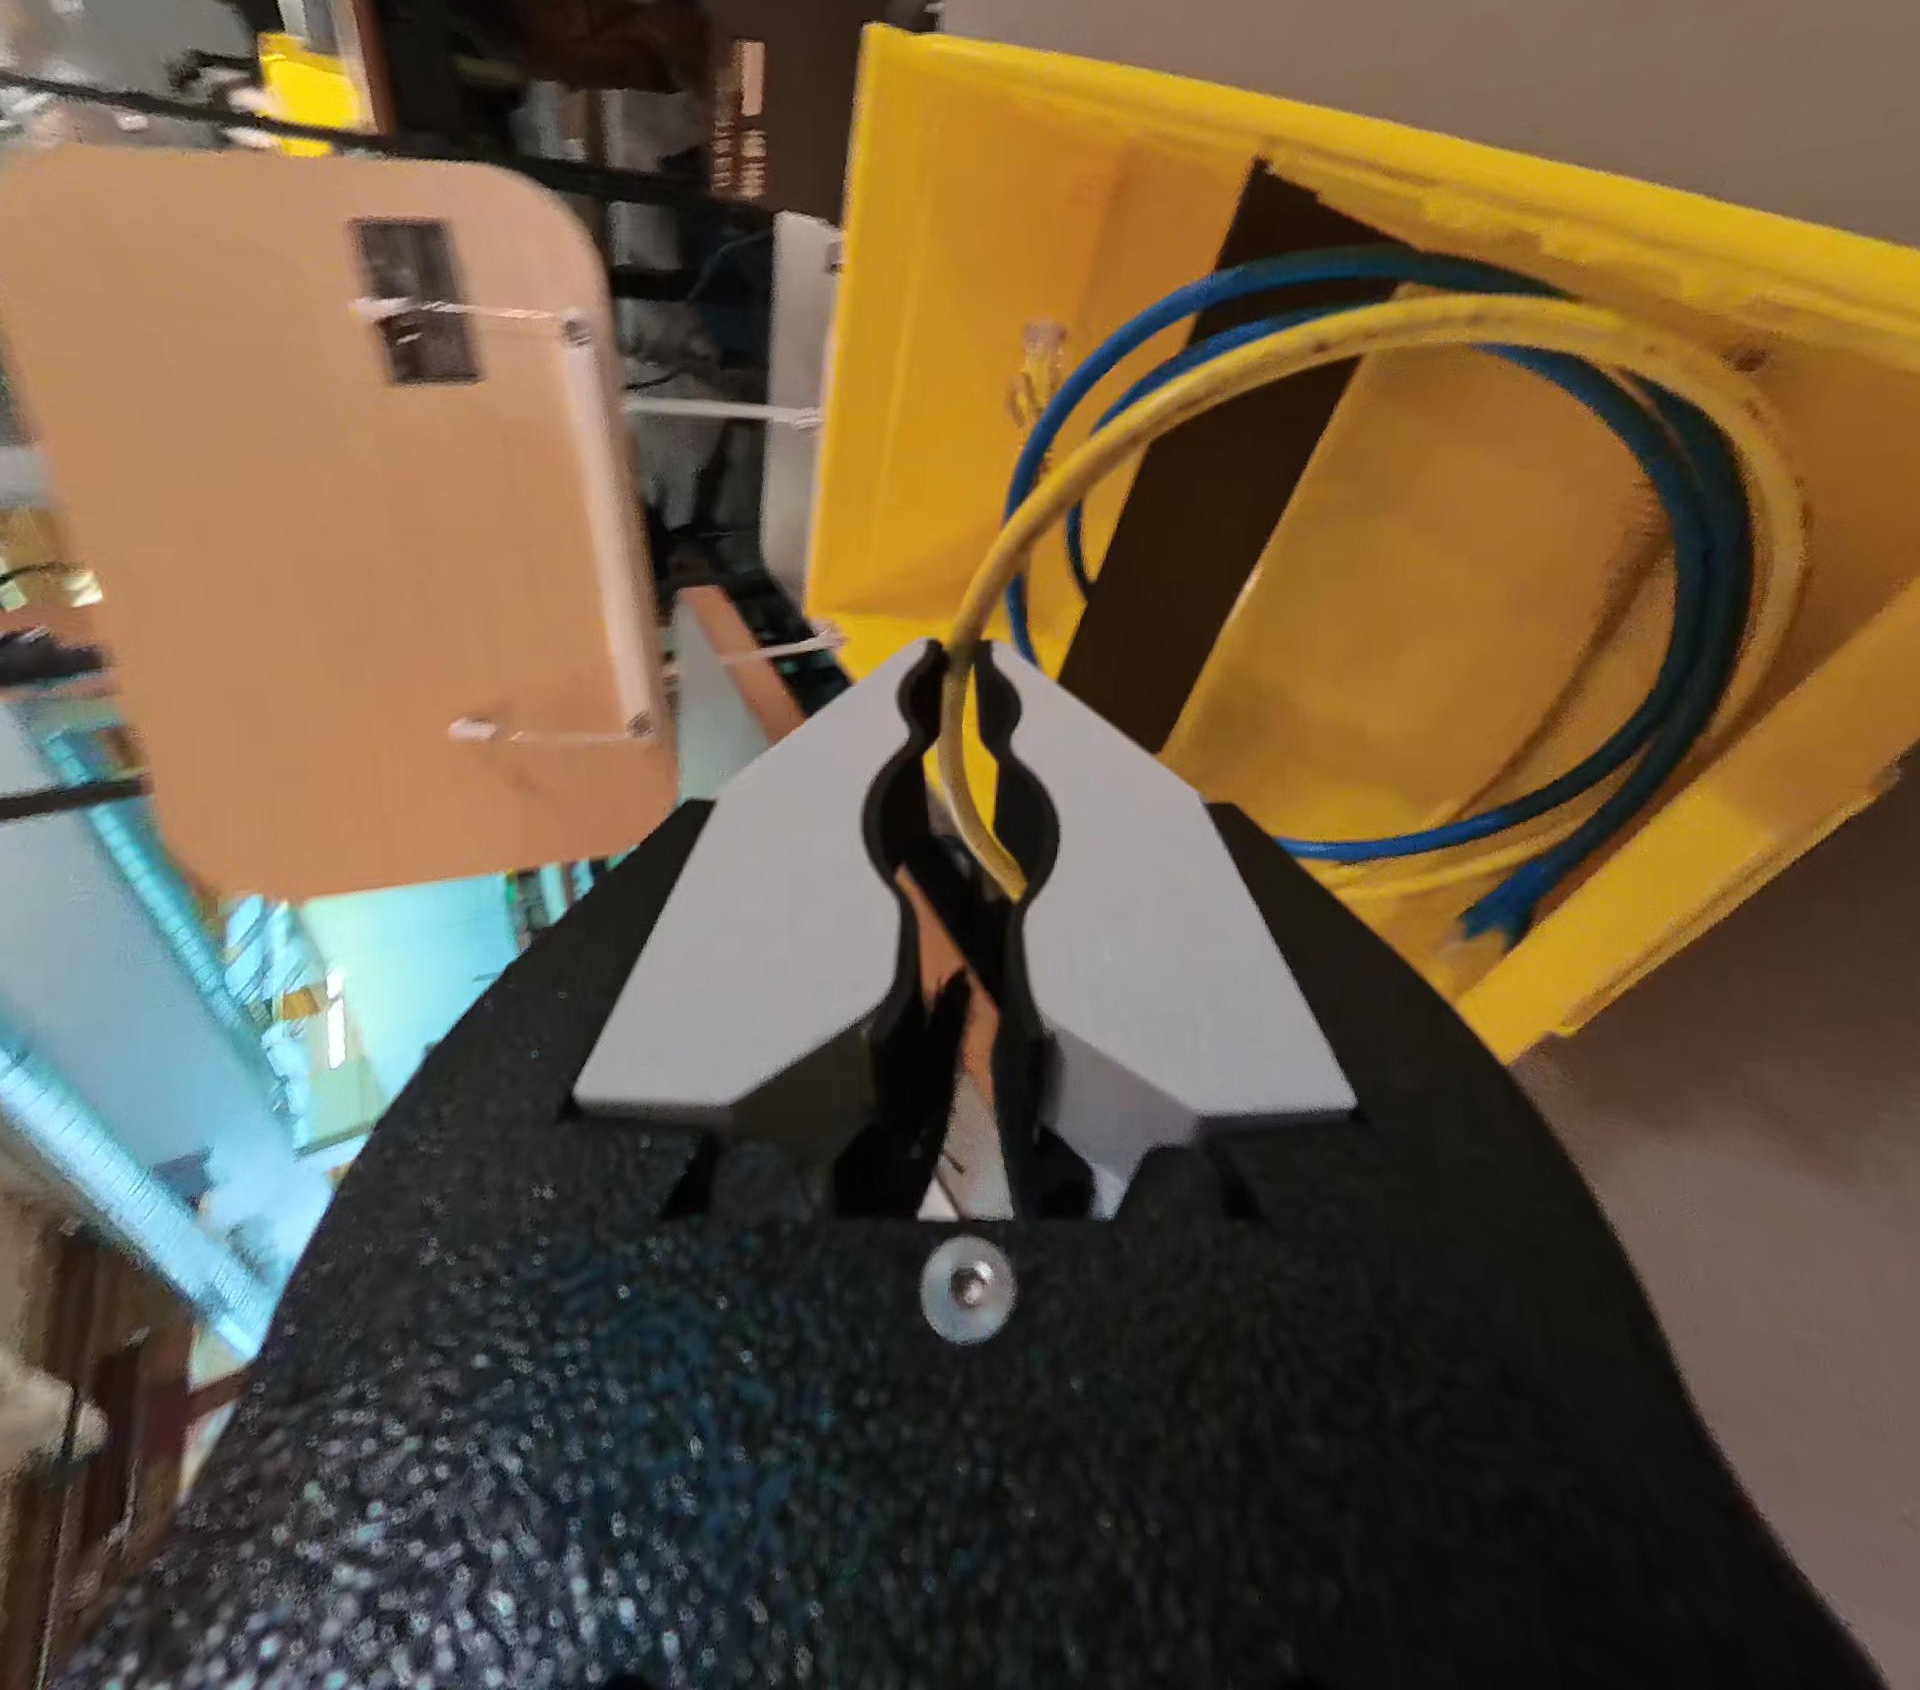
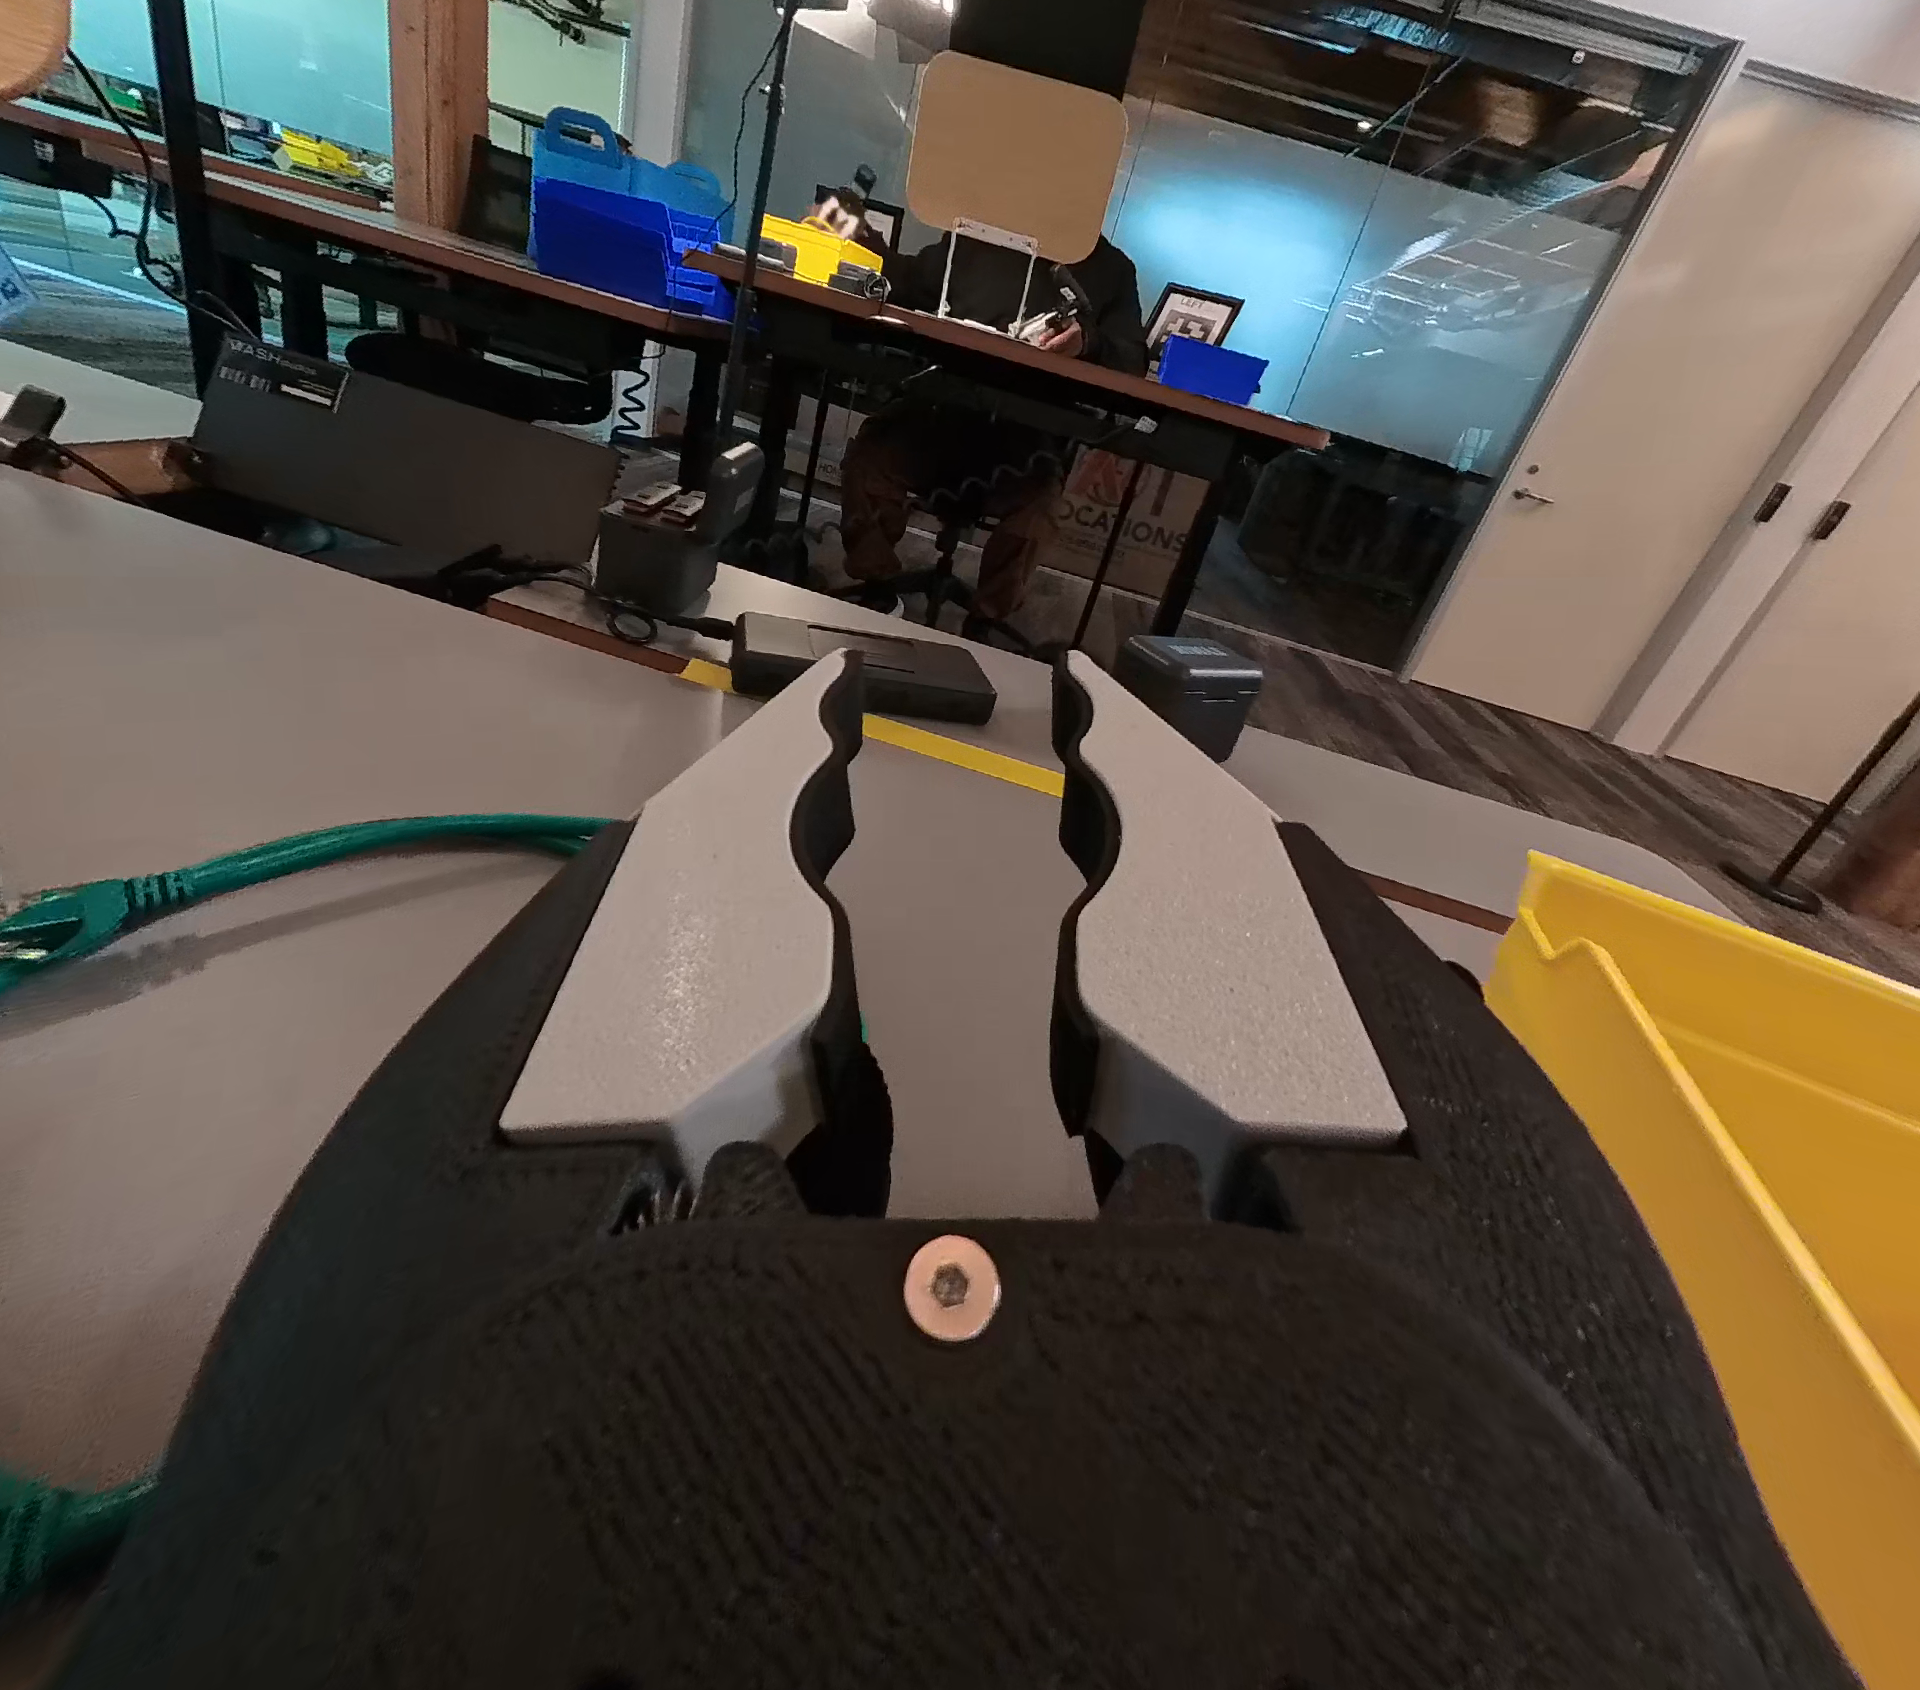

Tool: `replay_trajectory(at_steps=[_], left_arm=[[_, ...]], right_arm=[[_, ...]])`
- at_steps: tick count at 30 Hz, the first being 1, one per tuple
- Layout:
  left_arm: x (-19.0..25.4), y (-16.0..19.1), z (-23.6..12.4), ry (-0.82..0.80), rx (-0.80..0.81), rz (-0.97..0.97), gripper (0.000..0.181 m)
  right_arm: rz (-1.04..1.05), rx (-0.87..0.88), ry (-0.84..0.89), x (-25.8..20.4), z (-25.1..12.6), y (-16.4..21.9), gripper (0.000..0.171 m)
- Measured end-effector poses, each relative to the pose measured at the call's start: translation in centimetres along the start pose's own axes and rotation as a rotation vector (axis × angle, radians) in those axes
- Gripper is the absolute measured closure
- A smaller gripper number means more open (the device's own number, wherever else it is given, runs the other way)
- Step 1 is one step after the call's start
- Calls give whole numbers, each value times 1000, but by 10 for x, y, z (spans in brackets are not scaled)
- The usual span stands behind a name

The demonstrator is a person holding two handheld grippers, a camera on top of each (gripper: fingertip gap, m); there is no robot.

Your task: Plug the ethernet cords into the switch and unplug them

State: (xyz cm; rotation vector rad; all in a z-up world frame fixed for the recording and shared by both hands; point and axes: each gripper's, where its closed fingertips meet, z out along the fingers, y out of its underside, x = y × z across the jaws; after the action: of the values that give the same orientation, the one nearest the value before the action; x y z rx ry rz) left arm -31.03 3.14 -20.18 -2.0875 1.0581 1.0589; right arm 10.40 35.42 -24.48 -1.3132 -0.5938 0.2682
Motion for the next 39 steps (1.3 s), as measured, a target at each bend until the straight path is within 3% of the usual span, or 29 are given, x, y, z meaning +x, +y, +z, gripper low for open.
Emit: replay_trajectory(at_steps=[8,25,33,39], left_arm=[[-81,8,-68,-382,29,-67,180],[-194,20,-172,-869,24,-144,180],[-239,-31,-180,-896,96,-62,180],[-286,-82,-220,-993,201,-33,181]], right_arm=[[4,1,-3,-1,0,0,136],[26,3,-12,-3,0,-1,136],[22,4,-16,-5,0,-1,136],[31,5,-12,-3,0,-1,136]])
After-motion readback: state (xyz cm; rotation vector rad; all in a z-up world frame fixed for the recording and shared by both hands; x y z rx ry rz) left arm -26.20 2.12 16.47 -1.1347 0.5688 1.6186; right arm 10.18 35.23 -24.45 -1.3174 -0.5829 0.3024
